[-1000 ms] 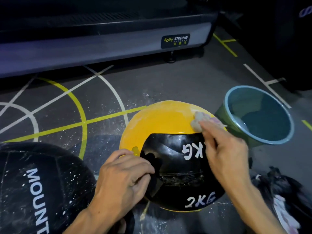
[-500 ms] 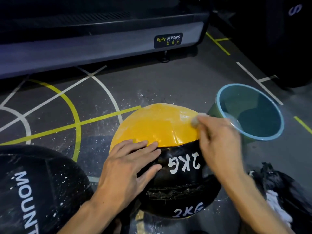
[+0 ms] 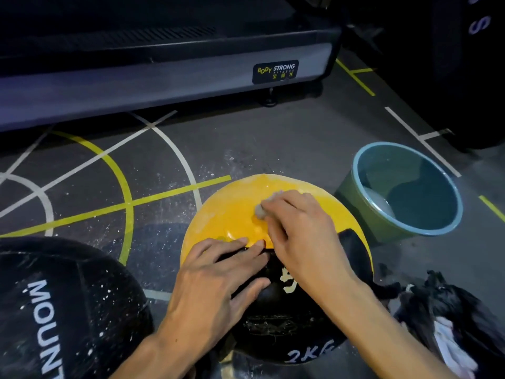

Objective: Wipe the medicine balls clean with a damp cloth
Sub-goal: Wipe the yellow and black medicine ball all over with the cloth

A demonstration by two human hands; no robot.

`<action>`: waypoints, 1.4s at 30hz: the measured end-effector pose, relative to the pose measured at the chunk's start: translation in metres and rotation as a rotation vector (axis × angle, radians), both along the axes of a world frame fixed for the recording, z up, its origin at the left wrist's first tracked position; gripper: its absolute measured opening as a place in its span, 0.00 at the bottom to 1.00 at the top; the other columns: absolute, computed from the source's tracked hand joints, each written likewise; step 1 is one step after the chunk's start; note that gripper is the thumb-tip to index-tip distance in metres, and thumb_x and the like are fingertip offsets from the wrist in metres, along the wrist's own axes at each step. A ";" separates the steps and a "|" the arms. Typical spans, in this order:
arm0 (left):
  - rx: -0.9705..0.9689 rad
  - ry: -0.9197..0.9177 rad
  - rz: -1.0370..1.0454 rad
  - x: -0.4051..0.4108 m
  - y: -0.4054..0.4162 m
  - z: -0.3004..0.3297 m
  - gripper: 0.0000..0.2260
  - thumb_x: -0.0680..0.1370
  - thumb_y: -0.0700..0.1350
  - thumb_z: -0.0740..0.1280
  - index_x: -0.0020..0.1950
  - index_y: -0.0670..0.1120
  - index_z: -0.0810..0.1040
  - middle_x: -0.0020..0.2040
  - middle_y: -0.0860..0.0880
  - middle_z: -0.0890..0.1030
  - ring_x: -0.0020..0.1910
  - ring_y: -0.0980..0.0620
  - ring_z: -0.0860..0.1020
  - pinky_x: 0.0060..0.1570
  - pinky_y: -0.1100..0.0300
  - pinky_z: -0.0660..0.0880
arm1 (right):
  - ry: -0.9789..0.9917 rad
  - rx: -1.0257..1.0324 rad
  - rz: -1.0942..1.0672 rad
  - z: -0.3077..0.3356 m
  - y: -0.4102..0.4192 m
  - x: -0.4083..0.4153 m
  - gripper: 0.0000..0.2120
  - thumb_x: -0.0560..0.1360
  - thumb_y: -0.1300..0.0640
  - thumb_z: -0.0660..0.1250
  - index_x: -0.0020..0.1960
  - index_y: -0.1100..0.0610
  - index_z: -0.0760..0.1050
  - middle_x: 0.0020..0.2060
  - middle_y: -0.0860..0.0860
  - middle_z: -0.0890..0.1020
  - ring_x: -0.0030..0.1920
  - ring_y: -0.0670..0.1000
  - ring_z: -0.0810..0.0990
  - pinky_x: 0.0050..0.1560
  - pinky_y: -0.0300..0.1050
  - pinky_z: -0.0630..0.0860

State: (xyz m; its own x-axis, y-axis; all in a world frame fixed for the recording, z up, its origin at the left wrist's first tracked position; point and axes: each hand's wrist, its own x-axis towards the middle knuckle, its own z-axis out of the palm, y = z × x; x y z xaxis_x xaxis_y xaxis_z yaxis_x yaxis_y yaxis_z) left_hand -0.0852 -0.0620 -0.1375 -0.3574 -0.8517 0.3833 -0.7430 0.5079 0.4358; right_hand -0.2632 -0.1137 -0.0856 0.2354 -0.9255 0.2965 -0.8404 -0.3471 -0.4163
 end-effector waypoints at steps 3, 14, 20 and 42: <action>0.001 0.028 0.001 0.003 0.003 -0.002 0.16 0.81 0.61 0.66 0.63 0.57 0.85 0.66 0.63 0.80 0.67 0.59 0.76 0.66 0.60 0.67 | -0.013 0.034 -0.141 0.004 -0.028 -0.039 0.08 0.77 0.61 0.68 0.51 0.52 0.83 0.48 0.50 0.84 0.49 0.55 0.81 0.54 0.50 0.76; -0.041 0.042 -0.017 -0.002 0.005 -0.009 0.15 0.81 0.60 0.68 0.62 0.56 0.85 0.66 0.62 0.80 0.67 0.57 0.78 0.64 0.57 0.70 | 0.018 0.019 -0.077 0.006 -0.026 -0.016 0.06 0.78 0.61 0.68 0.51 0.54 0.82 0.46 0.51 0.82 0.46 0.54 0.81 0.47 0.49 0.76; 0.010 0.025 -0.021 -0.007 0.004 -0.011 0.16 0.82 0.61 0.65 0.65 0.56 0.83 0.68 0.62 0.79 0.69 0.57 0.76 0.67 0.57 0.68 | 0.046 0.145 -0.325 0.010 -0.050 -0.075 0.08 0.79 0.59 0.69 0.56 0.59 0.83 0.48 0.56 0.85 0.48 0.57 0.82 0.52 0.51 0.76; -0.020 -0.142 -0.070 -0.025 -0.004 0.000 0.13 0.84 0.52 0.61 0.50 0.50 0.84 0.49 0.52 0.85 0.56 0.46 0.79 0.66 0.53 0.68 | 0.096 0.259 0.304 0.011 -0.039 0.062 0.10 0.77 0.60 0.68 0.47 0.47 0.85 0.38 0.44 0.85 0.41 0.45 0.78 0.49 0.45 0.78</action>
State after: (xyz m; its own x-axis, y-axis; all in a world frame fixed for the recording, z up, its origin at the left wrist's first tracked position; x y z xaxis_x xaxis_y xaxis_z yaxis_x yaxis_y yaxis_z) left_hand -0.1102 -0.0664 -0.1378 -0.4676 -0.8156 0.3409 -0.7589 0.5681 0.3182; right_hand -0.2012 -0.1524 -0.0742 0.5253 -0.8505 0.0267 -0.7545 -0.4800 -0.4475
